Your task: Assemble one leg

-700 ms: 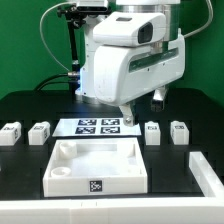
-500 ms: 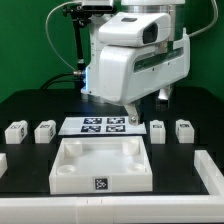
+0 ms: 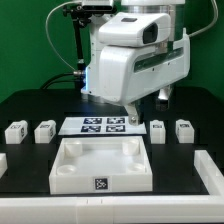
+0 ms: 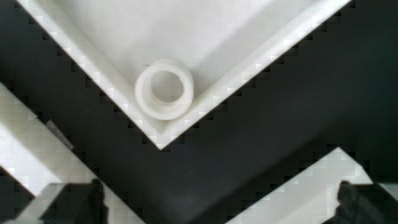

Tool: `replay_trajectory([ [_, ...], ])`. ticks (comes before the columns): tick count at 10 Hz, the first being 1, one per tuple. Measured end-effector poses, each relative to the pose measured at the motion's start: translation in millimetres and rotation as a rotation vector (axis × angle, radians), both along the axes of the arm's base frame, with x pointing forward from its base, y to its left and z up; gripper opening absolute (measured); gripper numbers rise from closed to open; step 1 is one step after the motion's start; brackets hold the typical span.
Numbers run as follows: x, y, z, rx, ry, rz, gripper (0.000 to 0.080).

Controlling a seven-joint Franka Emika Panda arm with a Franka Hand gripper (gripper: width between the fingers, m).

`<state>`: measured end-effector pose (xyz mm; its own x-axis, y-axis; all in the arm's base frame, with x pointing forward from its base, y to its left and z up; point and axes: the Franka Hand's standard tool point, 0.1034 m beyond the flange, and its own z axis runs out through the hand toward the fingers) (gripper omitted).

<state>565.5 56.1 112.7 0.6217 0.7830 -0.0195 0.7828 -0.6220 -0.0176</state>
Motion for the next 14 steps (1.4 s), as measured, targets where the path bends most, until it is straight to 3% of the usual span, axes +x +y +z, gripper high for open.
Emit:
replay_trajectory([
  [5, -1.2, -0.1, -0.8, 0.001, -0.002, 0.034, 0.0650],
  [6, -22.9, -2.9, -9.2, 0.005, -0.024, 0.099, 0.0650],
  [8, -81.4, -25.1, -31.1, 0.012, -0.015, 0.395, 0.0650],
  [9, -111.2, -39.1, -51.7, 0.025, 0.006, 0.540, 0.0650],
  [11, -128.5, -58.2, -70.8, 0.035, -0.017, 0.743, 0.0650],
  [13, -134.7, -74.1, -98.5, 0.062, 0.015, 0.708, 0.0650],
  [14, -135.4, -77.4, -104.6, 0.066, 0.015, 0.696, 0.0650],
])
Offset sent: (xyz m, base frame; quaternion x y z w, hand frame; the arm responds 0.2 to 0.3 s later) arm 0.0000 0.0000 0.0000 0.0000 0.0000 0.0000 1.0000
